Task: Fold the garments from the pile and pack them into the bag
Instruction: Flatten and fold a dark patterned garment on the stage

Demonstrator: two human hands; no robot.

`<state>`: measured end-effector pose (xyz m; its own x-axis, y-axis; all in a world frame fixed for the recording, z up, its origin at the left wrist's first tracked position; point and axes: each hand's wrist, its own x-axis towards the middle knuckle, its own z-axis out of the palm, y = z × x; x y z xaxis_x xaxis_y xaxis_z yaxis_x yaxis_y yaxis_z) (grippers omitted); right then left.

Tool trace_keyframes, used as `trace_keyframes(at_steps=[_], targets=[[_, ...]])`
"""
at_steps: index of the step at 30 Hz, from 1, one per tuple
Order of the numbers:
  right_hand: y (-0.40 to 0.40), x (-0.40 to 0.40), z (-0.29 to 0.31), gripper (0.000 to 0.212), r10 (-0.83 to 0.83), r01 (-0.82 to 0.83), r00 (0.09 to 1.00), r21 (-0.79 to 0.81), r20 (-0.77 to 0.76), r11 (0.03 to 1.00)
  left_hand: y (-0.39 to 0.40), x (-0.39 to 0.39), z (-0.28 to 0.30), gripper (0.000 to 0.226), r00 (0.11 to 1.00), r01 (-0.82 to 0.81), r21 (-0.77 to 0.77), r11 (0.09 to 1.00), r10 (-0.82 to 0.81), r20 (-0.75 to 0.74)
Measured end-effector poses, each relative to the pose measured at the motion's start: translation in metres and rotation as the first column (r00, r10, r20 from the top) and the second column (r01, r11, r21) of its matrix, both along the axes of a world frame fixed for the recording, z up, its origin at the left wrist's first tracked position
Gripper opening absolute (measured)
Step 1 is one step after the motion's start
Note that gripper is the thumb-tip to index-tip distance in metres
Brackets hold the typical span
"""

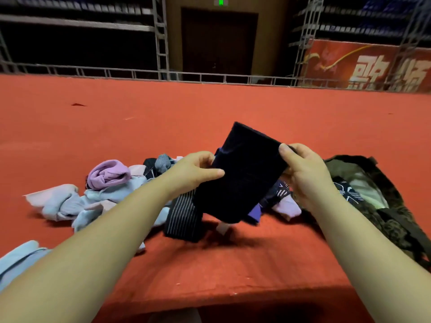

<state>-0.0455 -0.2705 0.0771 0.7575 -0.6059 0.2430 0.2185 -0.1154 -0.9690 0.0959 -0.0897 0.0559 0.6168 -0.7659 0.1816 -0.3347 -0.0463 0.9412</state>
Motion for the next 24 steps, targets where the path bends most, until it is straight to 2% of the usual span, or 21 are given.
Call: trace_keyframes(at_steps=[2, 4, 6, 8, 10, 12, 15, 18, 20, 24], targets=[[-0.002, 0.007, 0.013, 0.019, -0.026, 0.029, 0.998, -0.061, 0.053, 0.998, -0.004, -0.009, 0.001, 0.014, 0.998, 0.013, -0.076, 0.997, -0.017, -0.052], [-0.001, 0.007, 0.009, 0.022, -0.068, 0.066, 0.998, -0.196, -0.003, 0.978, -0.003, -0.025, -0.015, 0.015, 0.986, 0.107, -0.088, 0.990, -0.117, -0.119], [0.003, 0.003, -0.014, 0.022, -0.093, 0.054, 0.987, -0.282, -0.128, 0.958, 0.008, -0.039, -0.046, 0.022, 0.958, 0.181, -0.024, 0.983, -0.182, -0.220], [0.008, -0.003, -0.043, 0.023, -0.101, 0.012, 0.956, -0.304, -0.277, 0.953, 0.020, -0.050, -0.079, 0.039, 0.912, 0.272, 0.071, 0.960, -0.233, -0.338], [0.014, -0.010, -0.071, 0.021, -0.080, -0.055, 0.898, -0.291, -0.432, 0.955, 0.033, -0.059, -0.100, 0.047, 0.868, 0.364, 0.126, 0.923, -0.287, -0.405], [0.019, -0.018, -0.091, 0.023, -0.042, -0.152, 0.821, -0.289, -0.569, 0.945, 0.040, -0.065, -0.109, 0.047, 0.832, 0.412, 0.114, 0.904, -0.322, -0.453], [0.025, -0.029, -0.113, 0.024, 0.029, -0.264, 0.728, -0.240, -0.685, 0.934, 0.045, -0.072, -0.107, 0.058, 0.824, 0.408, 0.161, 0.899, -0.287, -0.490], [0.029, -0.031, -0.124, 0.027, 0.014, -0.358, 0.661, -0.299, -0.750, 0.885, 0.047, -0.078, -0.102, 0.022, 0.880, 0.340, 0.269, 0.901, -0.204, -0.429], [0.031, -0.029, -0.125, 0.028, -0.039, -0.382, 0.665, -0.385, -0.746, 0.840, 0.050, -0.079, -0.103, 0.022, 0.923, 0.246, 0.312, 0.918, -0.123, -0.365], [0.032, -0.019, -0.125, 0.029, -0.110, -0.353, 0.705, -0.481, -0.701, 0.803, 0.055, -0.077, -0.104, 0.017, 0.954, 0.109, 0.346, 0.932, -0.001, -0.299]])
